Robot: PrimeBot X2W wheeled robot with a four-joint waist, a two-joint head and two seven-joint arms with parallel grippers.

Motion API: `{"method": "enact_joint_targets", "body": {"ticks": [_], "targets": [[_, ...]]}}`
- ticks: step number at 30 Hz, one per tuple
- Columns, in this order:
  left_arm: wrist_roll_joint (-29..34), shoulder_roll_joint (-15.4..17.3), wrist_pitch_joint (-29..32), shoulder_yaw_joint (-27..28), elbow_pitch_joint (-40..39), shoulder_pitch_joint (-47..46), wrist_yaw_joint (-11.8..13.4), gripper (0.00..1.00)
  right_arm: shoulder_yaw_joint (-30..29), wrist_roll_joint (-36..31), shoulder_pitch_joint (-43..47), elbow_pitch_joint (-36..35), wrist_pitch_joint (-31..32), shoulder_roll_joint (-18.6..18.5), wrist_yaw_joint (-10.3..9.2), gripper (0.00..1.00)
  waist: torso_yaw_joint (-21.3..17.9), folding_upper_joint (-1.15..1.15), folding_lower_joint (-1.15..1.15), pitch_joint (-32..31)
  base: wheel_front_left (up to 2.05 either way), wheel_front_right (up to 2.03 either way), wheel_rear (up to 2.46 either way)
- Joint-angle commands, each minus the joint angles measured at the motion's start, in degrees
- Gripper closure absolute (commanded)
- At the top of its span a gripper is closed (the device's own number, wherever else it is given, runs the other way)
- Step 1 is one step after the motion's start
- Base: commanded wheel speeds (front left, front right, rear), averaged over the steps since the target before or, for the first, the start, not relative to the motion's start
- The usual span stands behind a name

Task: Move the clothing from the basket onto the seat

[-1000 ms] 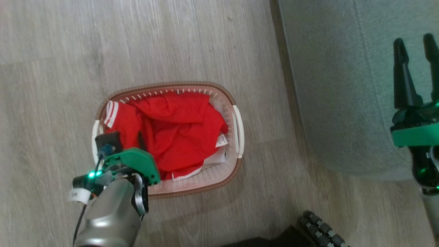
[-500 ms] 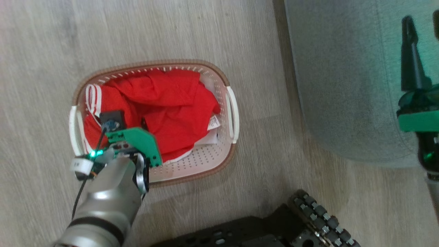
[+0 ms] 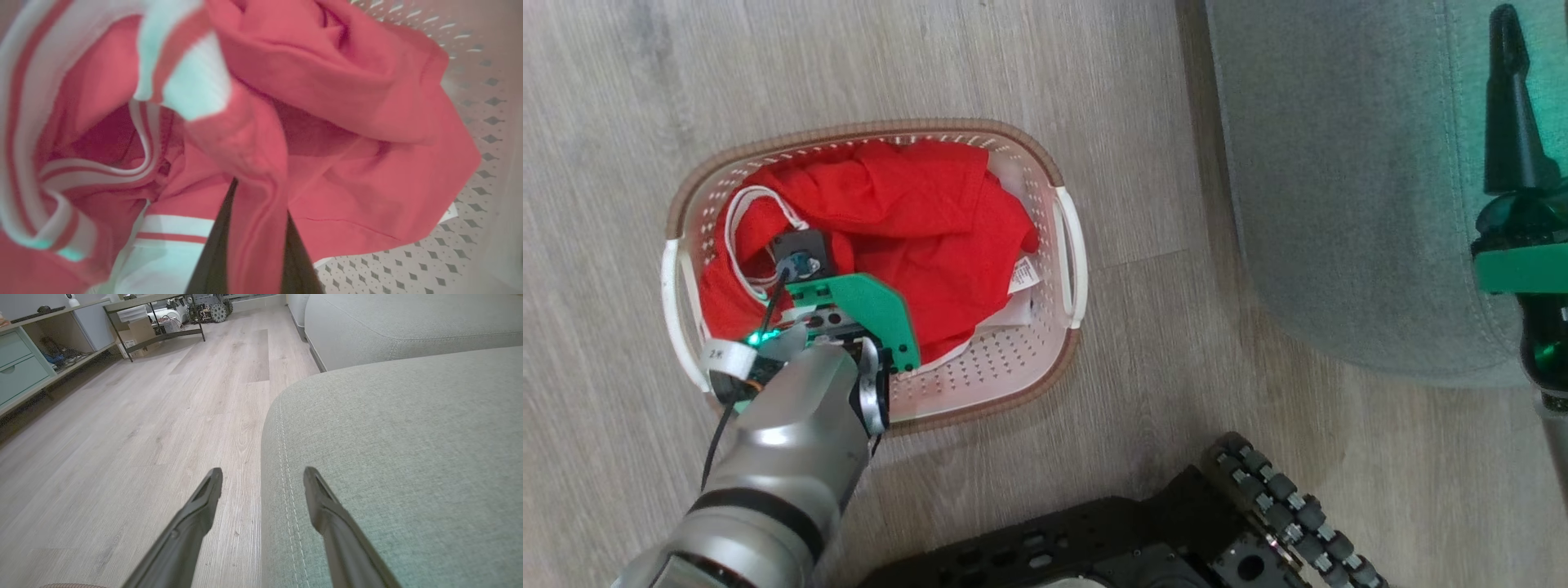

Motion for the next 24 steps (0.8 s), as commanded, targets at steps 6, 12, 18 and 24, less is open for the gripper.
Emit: {"method": "enact_joint_targets", "body": {"ticks": [6, 12, 18, 24], "targets": [[-3.5, 0.6, -1.4, -2.4, -0.9, 2.0, -0.1, 1.00, 0.8, -0.1, 1.8, -0.9, -0.4, -1.5, -0.01, 0.00, 0.6, 0.00, 0.00, -2.6, 0.00, 0.00, 0.00], [-5.4, 0.6, -3.8, -5.1, -1.8, 3.6, -2.3, 1.00, 1.6, -0.4, 2.7, -0.2, -0.4, -1.4, -0.01, 0.00, 1.0, 0.00, 0.00, -6.6, 0.00, 0.00, 0.00], [-6.5, 0.6, -5.1, -6.9, -3.2, 6.0, -4.5, 1.00, 2.3, -1.3, 4.6, 0.7, -0.4, -1.0, -0.01, 0.00, 1.8, 0.00, 0.00, -13.3, 0.00, 0.00, 0.00], [-3.1, 0.6, -5.3, -4.7, -7.9, 7.3, -4.8, 1.00, 2.4, -2.4, 7.1, 1.4, -0.4, -0.5, -0.01, 0.00, 3.5, 0.00, 0.00, -20.0, 0.00, 0.00, 0.00]]}}
